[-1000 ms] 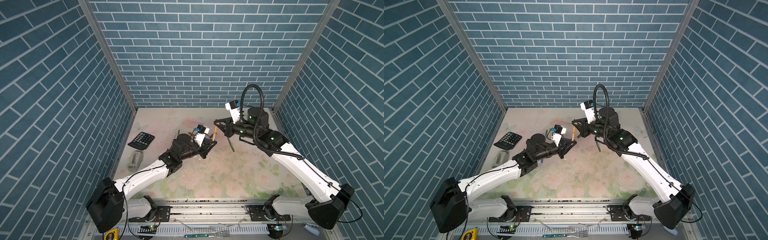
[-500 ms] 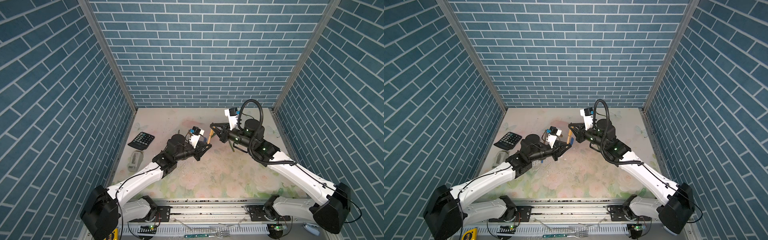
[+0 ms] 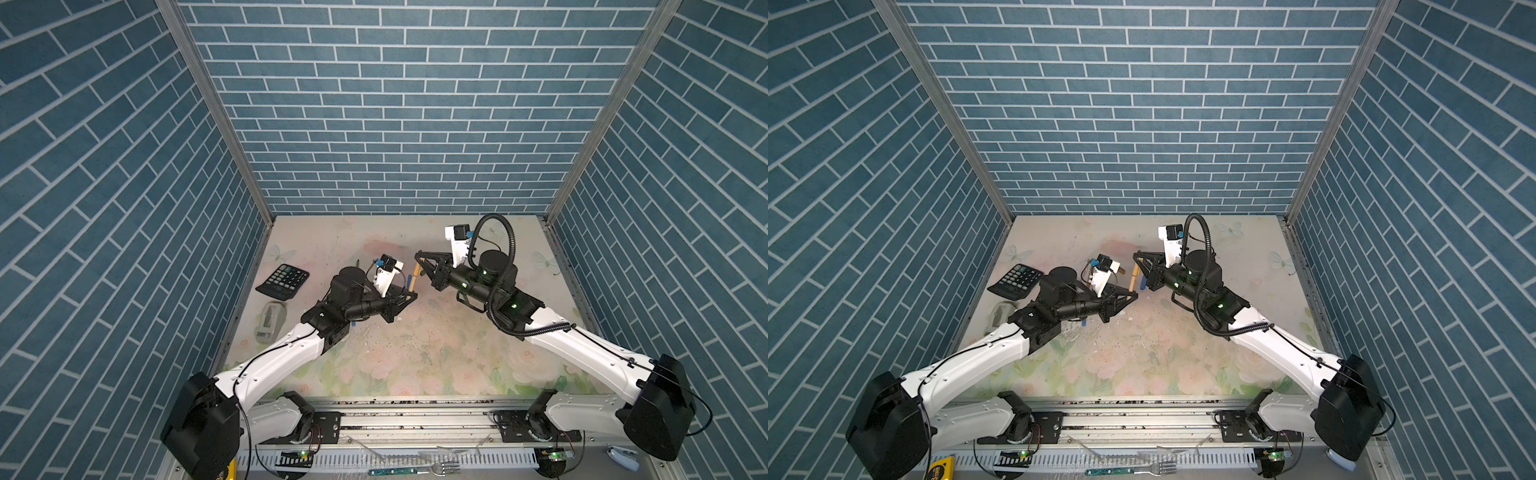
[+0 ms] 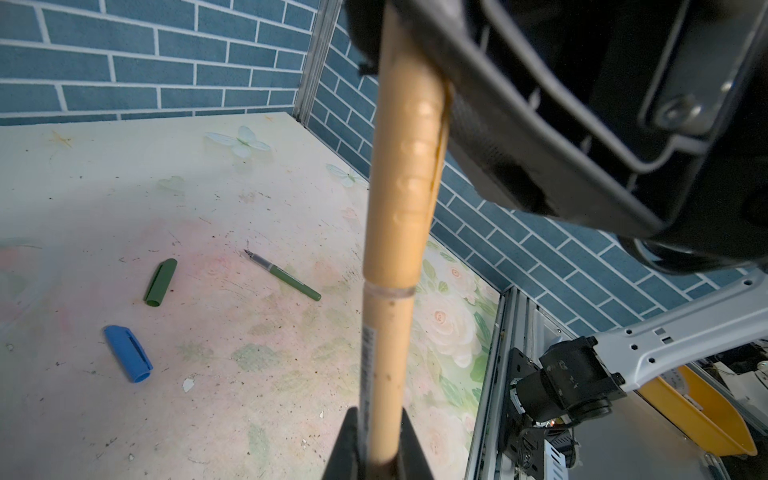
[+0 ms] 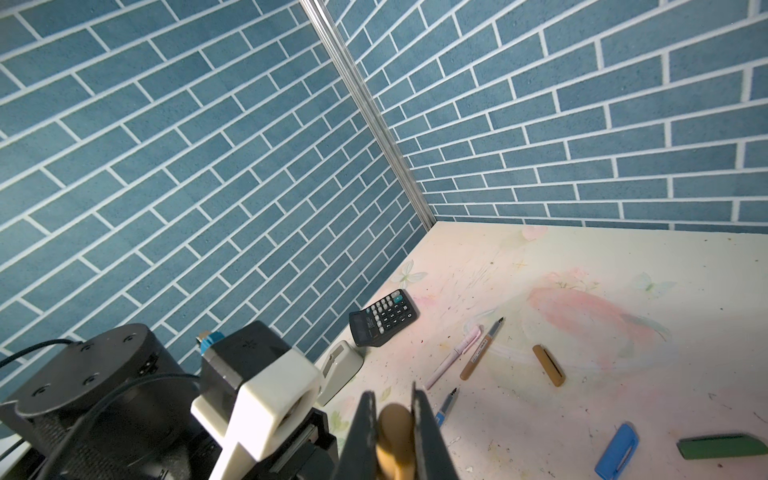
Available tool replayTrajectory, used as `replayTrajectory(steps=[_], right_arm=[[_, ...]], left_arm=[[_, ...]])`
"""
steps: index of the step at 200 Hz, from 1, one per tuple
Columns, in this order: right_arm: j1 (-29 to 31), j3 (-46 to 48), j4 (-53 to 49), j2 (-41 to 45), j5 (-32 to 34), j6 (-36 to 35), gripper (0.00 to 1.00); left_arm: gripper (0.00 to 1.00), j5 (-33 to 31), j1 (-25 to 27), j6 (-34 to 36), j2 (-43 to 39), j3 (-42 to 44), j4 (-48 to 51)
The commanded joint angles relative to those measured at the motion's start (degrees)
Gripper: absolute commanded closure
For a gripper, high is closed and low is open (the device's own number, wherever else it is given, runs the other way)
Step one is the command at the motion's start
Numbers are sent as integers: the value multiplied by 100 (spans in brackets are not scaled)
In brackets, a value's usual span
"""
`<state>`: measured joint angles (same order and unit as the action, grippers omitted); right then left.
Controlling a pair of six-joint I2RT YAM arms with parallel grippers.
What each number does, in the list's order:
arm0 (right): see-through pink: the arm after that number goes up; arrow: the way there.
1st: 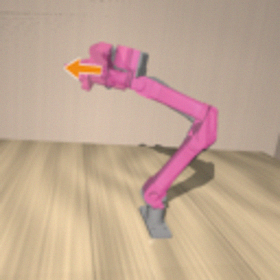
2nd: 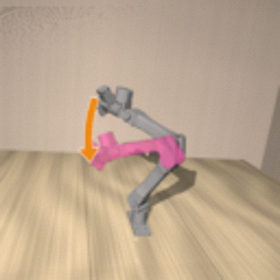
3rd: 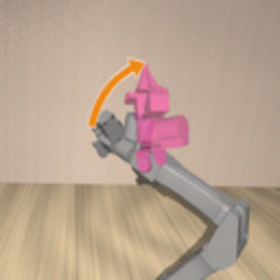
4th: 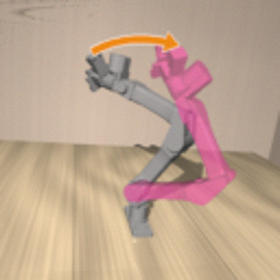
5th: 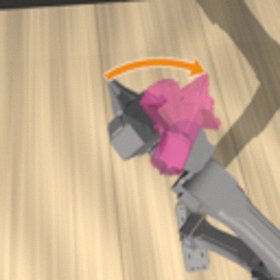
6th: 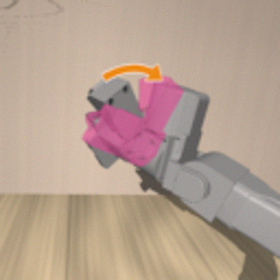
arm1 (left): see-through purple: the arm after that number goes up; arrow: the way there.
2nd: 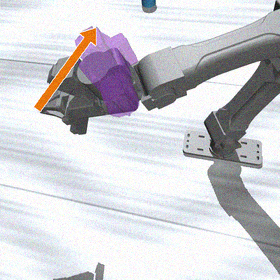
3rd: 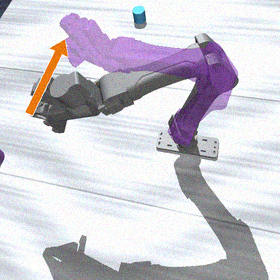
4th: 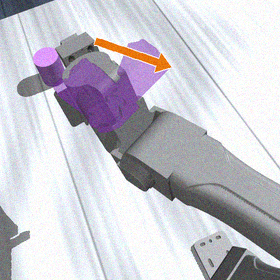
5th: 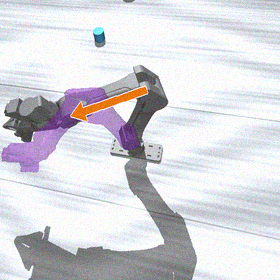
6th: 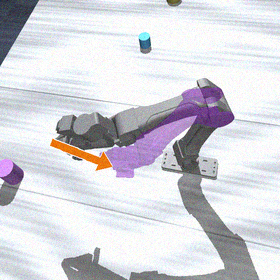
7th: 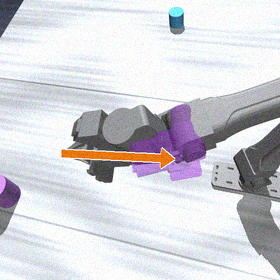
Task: Insert the pens into the pen caps
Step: 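Press the tan cap down onto the pen with the right gripper, then take the capped tan pen with the right gripper while the left gripper releases it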
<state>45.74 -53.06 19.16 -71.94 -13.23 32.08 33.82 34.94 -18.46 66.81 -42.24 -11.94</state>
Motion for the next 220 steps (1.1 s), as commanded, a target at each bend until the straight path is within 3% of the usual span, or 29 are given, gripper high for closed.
replayTrajectory(steps=[1, 44, 72, 99, 127, 149, 181, 220], right_arm=[[439, 597, -1724, -364, -909, -80, 99], [549, 530, -1697, -522, -900, -39, 99], [533, 75, -2198, -301, -620, -369, 97], [455, -683, -2689, -98, -136, -782, 85], [401, -1602, -3137, 100, 368, -1272, 61], [389, -2045, -3308, 321, 505, -1505, 54], [399, -2123, -3339, 492, 601, -1624, 53], [399, -2461, -3207, -48, 308, -1651, 60]], left_arm=[[100, -867, -462, -573, -301, -321, -1940], [100, -789, -496, -597, -220, -351, -1943], [100, -759, -497, -595, -176, -360, -1902], [100, -682, -472, -654, -68, -359, -1908], [100, -634, -344, -608, 76, -375, -1855], [100, -622, -258, -575, 167, -389, -1794], [100, -612, -251, -577, 197, -395, -1794], [100, -579, -242, -600, 177, -391, -1820]])
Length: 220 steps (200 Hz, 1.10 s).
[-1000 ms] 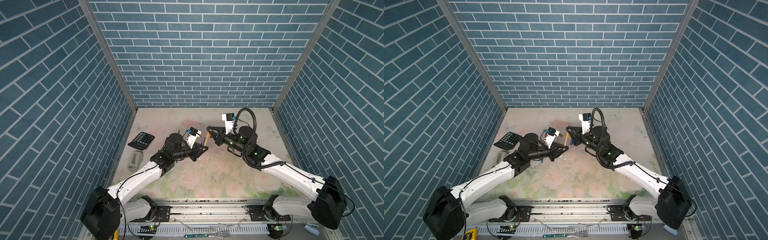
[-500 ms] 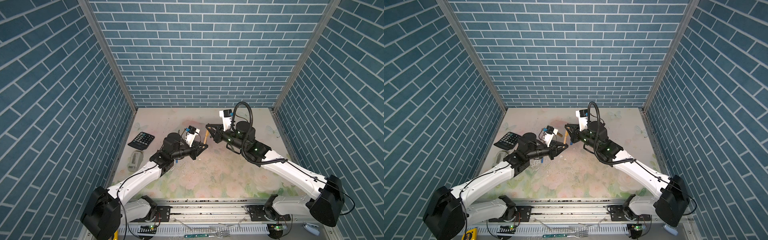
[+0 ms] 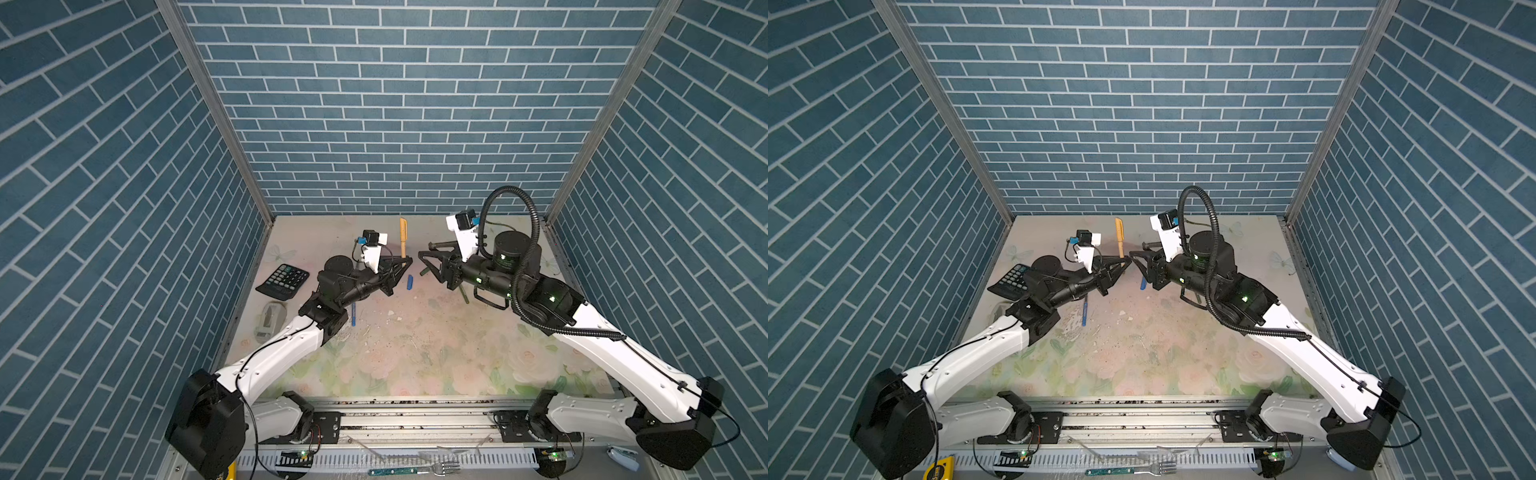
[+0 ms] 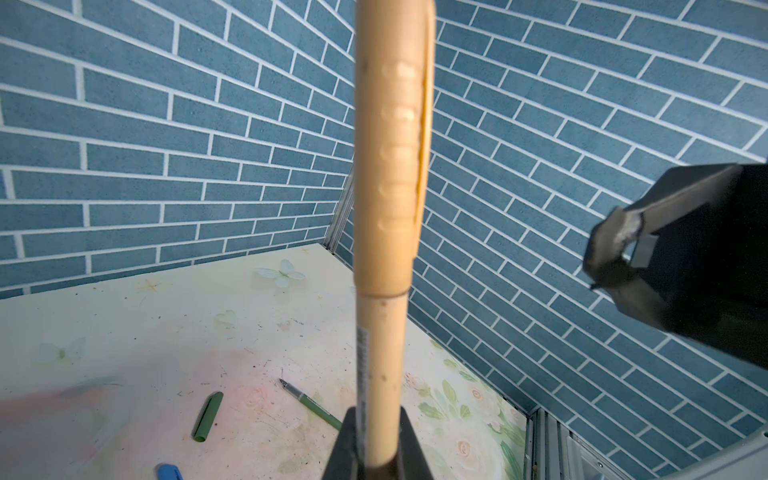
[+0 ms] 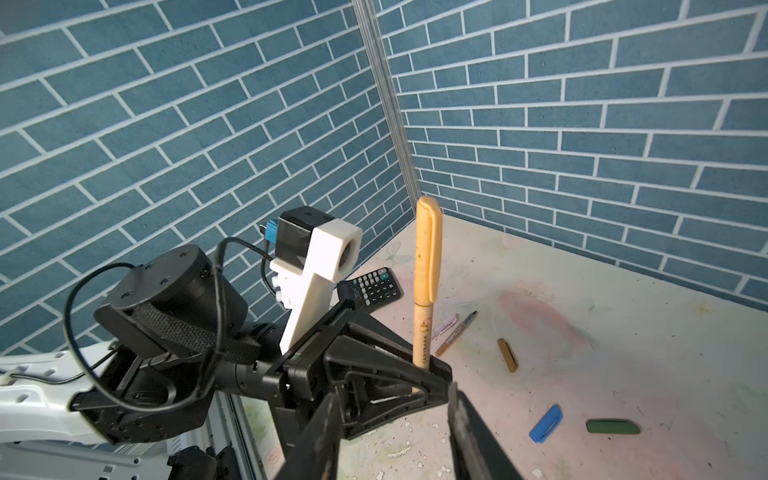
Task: Insert the pens into the pen caps
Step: 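Take the capped tan pen with the right gripper while the left gripper releases it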
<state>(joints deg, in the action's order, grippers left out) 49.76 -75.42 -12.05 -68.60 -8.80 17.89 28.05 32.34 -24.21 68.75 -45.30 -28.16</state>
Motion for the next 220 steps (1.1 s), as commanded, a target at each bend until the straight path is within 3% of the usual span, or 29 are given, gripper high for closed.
replayTrajectory(steps=[1, 59, 89, 104, 172, 186, 220], right_arm=[[-2, -235, -77, -396, -142, -233, 60], [-3, -542, 218, -1033, -212, -221, 66], [-10, -555, 320, -1154, -339, -95, 79], [-1, -547, 361, -1173, -392, -67, 82], [-10, -565, 397, -1304, -293, -14, 75], [-12, -597, 397, -1314, -299, -14, 83], [-17, -584, 424, -1288, -324, -36, 90]], left_arm=[[100, -6, 18, -24, -19, -84, -198], [100, -44, 28, -23, -125, -55, -228], [100, -37, 27, -40, -160, -53, -246], [100, -37, 27, -47, -152, -58, -260], [100, -23, 37, -48, -193, -20, -297], [100, -26, 45, -45, -200, -22, -304], [100, -13, 45, -49, -205, -14, -326]])
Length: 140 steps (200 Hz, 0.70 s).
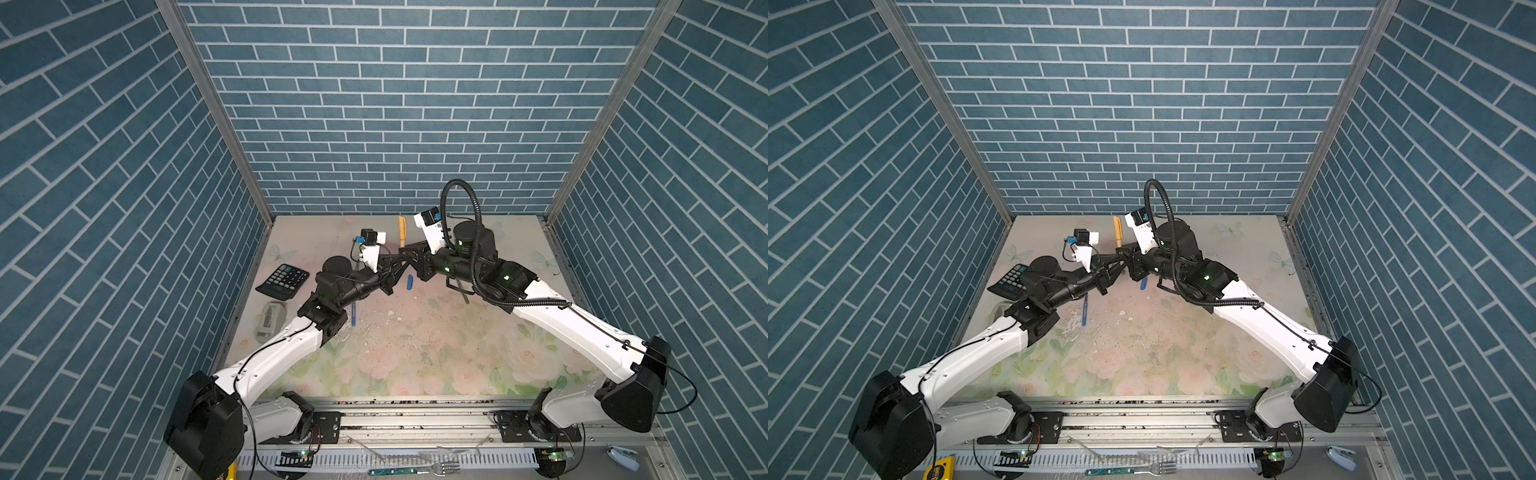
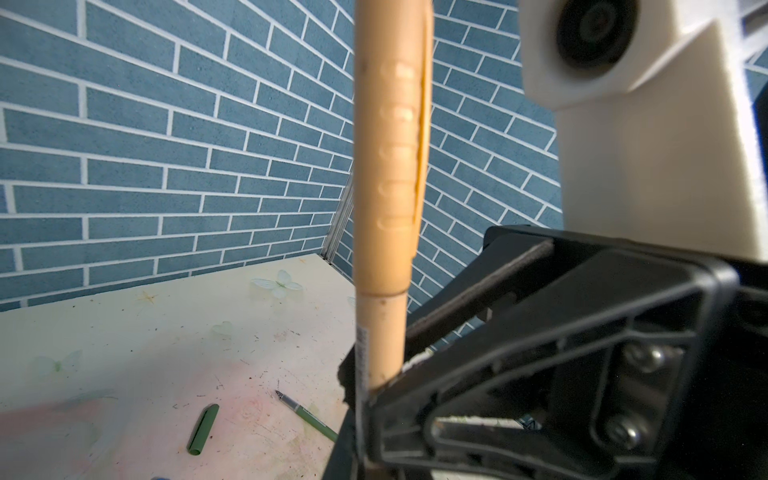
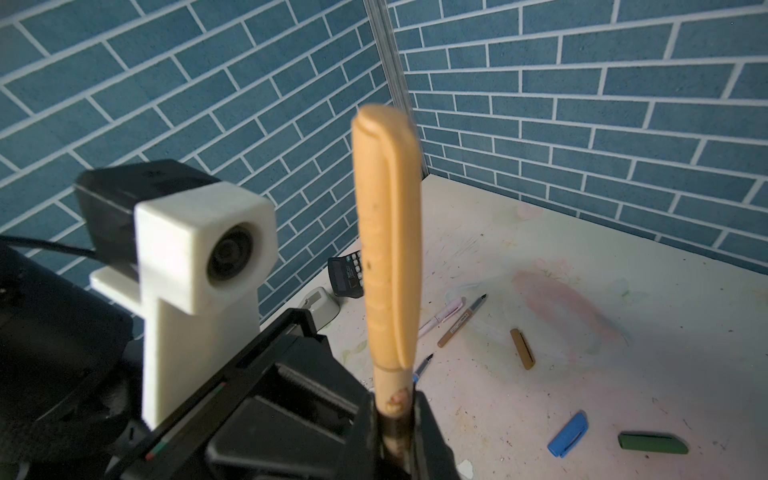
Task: Insert the pens into the pen caps
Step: 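Take the capped tan pen with the right gripper while the left gripper releases it, then carry the capped tan pen down and lay it on the table with the right gripper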
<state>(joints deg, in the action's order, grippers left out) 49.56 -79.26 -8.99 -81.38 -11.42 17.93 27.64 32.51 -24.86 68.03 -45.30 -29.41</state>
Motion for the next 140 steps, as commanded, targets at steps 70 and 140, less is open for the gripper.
replayTrajectory(steps=[70, 140], right_arm=[[-159, -624, -416, 5, 483, -360, 93], [-1647, -749, -2687, -1094, 2592, -1518, 91]], left_arm=[[27, -378, 27, -201, -193, 109, -176], [15, -1245, 27, -110, -581, 209, 155]])
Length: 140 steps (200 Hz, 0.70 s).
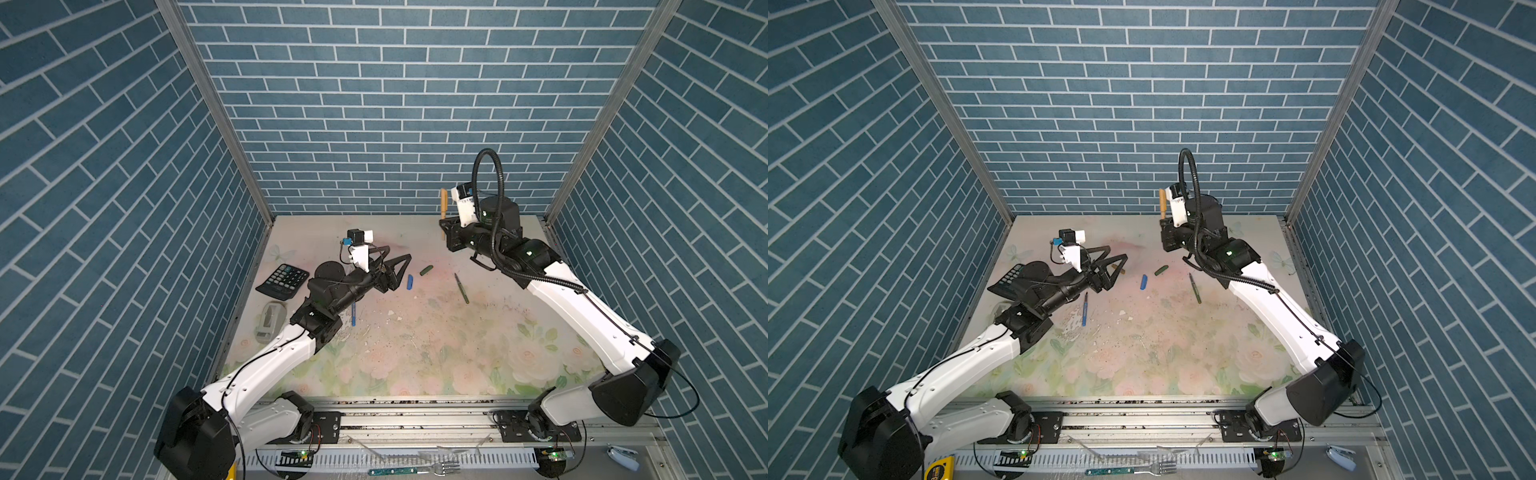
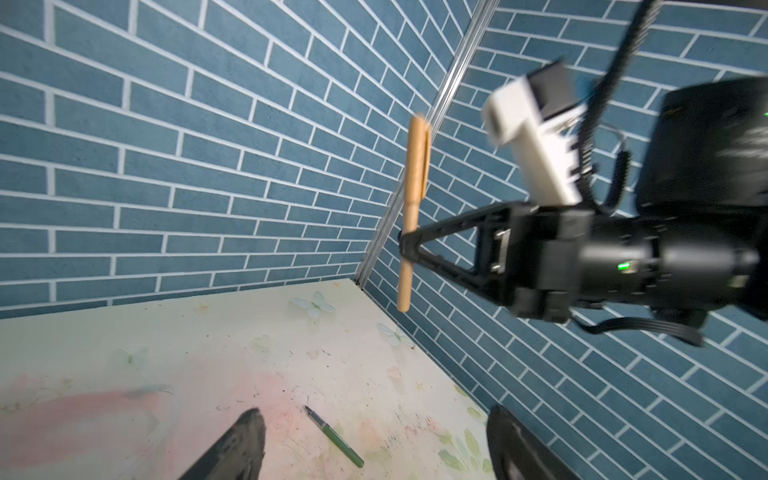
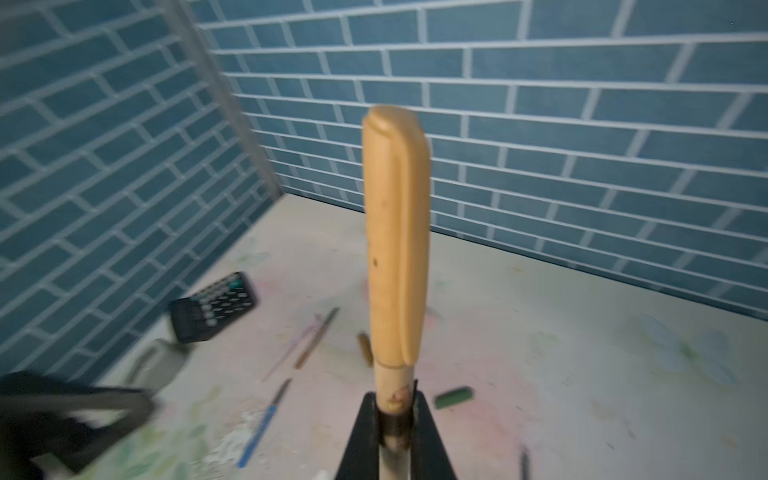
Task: Insert the pens into the pen caps
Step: 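Carry the capped tan pen down and lay it on the table with the right gripper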
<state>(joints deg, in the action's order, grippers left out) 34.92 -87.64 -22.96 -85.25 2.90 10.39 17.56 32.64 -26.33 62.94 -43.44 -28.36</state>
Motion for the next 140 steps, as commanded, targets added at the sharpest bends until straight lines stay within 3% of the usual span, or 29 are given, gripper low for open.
replayTrajectory(steps=[1, 27, 51, 113, 140], right_arm=[[-198, 88, -1303, -723, 1187, -774, 91], [-846, 66, -1469, -1525, 1292, -766, 91], [-1364, -30, -1626, -2179, 769, -661, 90], [-1929, -314, -1838, -3305, 92, -533, 86], [-1988, -342, -1801, -3505, -90, -383, 72]], left_arm=[[15, -232, 14, 34, -71, 22, 50], [15, -183, 19, 5, -27, 9, 63], [15, -115, 14, 26, -1, -25, 98], [16, -36, 21, 32, 138, -57, 103], [16, 45, 21, 27, 201, -79, 106]])
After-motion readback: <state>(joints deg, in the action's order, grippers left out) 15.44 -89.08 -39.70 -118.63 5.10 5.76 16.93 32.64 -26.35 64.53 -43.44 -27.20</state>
